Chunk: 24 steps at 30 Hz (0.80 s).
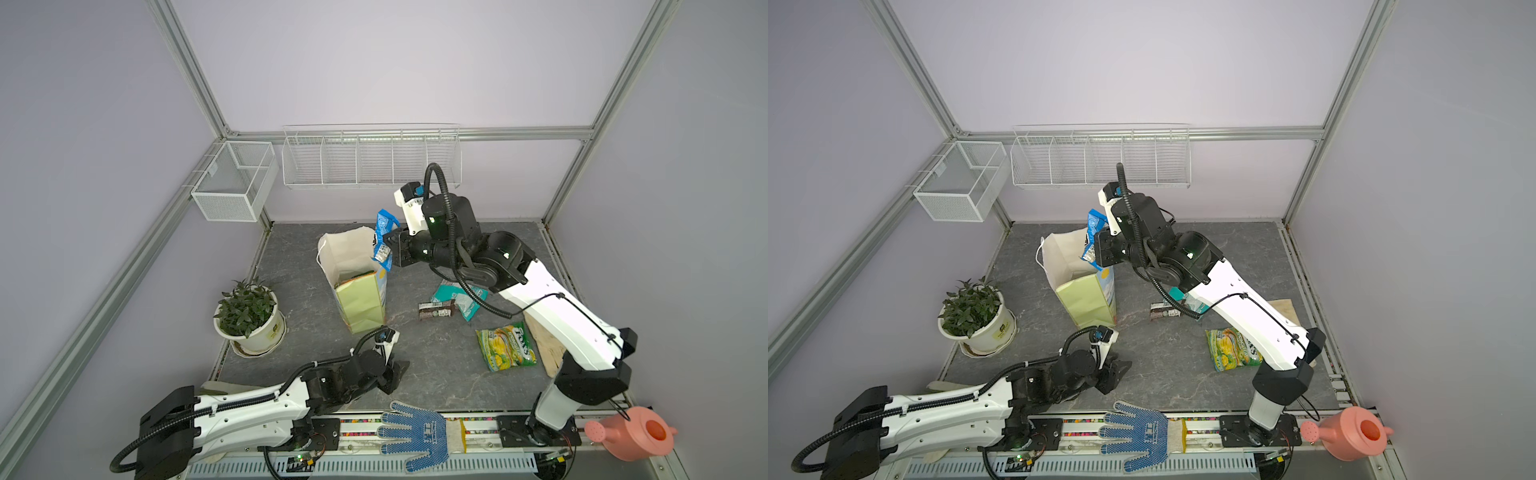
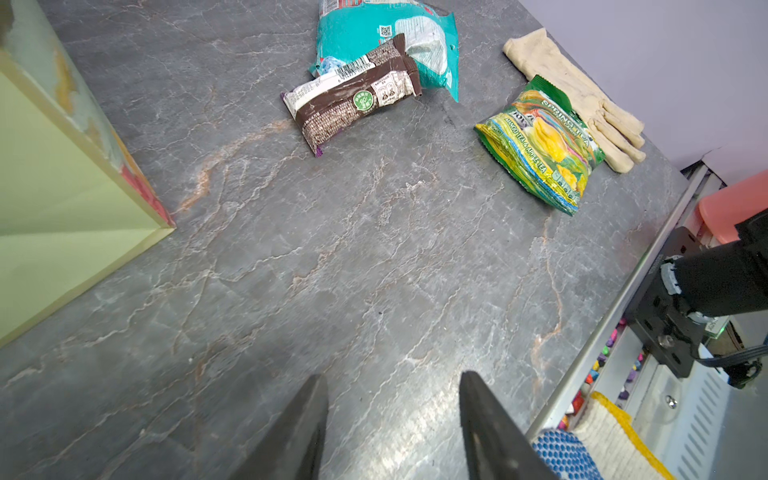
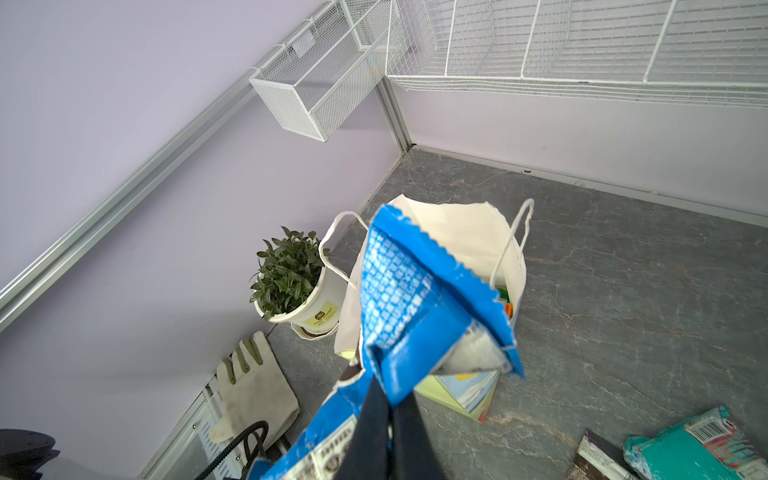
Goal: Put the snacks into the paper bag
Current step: 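Hold the blue packet over the bag opening and open the right gripper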
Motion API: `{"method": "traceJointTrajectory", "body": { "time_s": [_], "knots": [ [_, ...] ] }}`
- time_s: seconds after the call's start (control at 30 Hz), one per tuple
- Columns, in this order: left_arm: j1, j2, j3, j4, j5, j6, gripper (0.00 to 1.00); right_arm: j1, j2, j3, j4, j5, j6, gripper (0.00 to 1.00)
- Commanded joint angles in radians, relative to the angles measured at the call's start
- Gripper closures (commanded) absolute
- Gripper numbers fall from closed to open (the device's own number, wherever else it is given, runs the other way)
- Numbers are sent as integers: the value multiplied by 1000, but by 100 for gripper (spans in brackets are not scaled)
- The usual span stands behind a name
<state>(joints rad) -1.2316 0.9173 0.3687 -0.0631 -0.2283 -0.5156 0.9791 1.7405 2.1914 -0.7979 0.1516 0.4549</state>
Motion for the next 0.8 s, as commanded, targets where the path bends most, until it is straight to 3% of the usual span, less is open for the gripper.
{"method": "traceJointTrajectory", "body": {
  "time_s": [0.0,0.43,0.77],
  "knots": [
    [-6,-27,-19,-9,-18,-18,48,7,55,92,-54,-9,-39,93],
    [-8,-73,-36,-28,-20,-24,48,-6,234,304,-93,-22,-43,91],
    [-8,-89,-36,-38,-23,-22,48,-45,320,350,-70,-63,-15,92]
  ]
}}
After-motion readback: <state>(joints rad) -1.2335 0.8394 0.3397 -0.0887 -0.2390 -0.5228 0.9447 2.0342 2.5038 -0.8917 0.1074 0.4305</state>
